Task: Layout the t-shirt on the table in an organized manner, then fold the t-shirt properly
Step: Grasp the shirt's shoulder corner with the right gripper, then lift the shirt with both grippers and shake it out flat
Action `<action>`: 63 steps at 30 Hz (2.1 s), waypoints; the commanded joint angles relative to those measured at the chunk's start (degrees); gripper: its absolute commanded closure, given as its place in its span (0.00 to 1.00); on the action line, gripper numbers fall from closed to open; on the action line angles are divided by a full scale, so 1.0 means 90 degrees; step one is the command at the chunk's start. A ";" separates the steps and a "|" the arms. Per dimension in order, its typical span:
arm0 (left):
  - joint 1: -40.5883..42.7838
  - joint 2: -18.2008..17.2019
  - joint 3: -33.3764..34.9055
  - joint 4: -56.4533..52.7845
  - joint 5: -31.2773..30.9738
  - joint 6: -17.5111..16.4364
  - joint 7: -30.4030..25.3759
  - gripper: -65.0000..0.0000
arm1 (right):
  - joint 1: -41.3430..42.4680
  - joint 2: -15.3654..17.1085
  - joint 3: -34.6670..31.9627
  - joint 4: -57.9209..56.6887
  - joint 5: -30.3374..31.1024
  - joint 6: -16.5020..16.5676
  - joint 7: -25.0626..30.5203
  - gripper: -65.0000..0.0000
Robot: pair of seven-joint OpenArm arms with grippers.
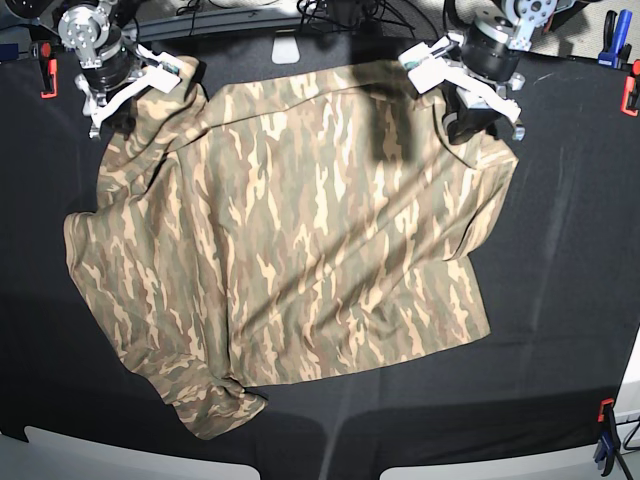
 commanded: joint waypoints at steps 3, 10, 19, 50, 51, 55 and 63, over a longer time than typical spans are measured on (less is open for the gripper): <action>-0.0017 -0.0070 -0.0029 0.0102 0.0129 0.0102 -0.0053 1.00 | -0.0002 0.0109 0.0024 0.0097 -0.0039 -0.0362 -0.0277 1.00; -0.0015 -0.0095 -0.0029 0.0102 0.0131 0.0104 0.0136 1.00 | -0.0257 0.0175 0.0024 0.0665 -0.0039 -0.0743 -0.1520 1.00; -0.0015 -0.0406 -0.0029 0.0102 0.0131 0.0102 0.0301 1.00 | -0.2234 0.0352 0.0034 0.1513 -0.1146 -0.0709 -0.2480 1.00; 0.1914 -0.0874 -0.0029 0.0102 0.2805 0.0612 0.2118 1.00 | -0.5054 -0.0423 0.0036 0.1875 -0.3704 -0.1258 -0.3980 1.00; 0.1987 -0.0903 -0.0029 0.0104 0.2909 0.0636 0.2169 1.00 | -0.5054 -0.0423 0.0036 0.1875 -0.3704 -0.1258 -0.3980 1.00; 0.2319 -0.0971 -0.0029 0.0168 0.2982 0.0680 0.2283 1.00 | -0.5054 -0.0420 0.0036 0.1875 -0.3706 -0.1260 -0.3995 1.00; 0.2671 -0.0979 -0.0029 0.0168 0.3077 0.0678 0.2565 1.00 | -0.5054 -0.0420 0.0036 0.1875 -0.3946 -0.1316 -0.4017 1.00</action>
